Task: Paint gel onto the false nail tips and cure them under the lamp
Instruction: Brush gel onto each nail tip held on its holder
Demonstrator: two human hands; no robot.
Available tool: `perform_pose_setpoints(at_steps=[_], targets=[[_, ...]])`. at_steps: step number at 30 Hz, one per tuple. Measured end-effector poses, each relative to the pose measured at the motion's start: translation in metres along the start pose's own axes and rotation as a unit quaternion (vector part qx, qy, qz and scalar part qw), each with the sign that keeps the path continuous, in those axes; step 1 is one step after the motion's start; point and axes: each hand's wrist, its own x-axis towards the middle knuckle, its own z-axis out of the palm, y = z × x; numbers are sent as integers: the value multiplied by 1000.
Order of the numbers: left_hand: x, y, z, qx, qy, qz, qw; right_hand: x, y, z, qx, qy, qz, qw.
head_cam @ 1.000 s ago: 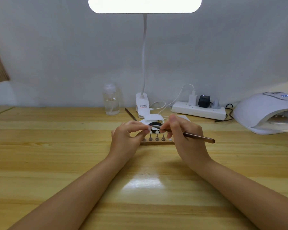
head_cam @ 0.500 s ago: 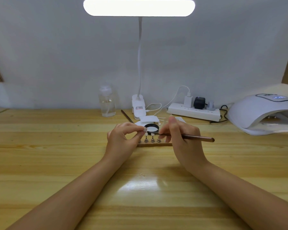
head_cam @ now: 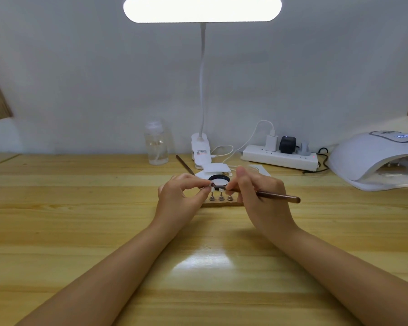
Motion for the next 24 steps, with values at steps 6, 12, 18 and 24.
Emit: perform_pose_setpoints(at_steps=[6, 12, 18, 24], targets=[[1, 0, 1, -2, -4, -4, 1000, 2, -2, 0, 14, 17, -17, 1000], [1, 0, 1, 1, -5, -4, 1000, 1, 1, -1, 54, 15, 48, 997], [2, -1, 1, 5, -6, 2, 1000, 3, -3, 0, 11, 5, -4, 1000], [2, -2, 2, -5, 3, 6, 1000, 4, -7, -2, 85, 30, 88, 992]])
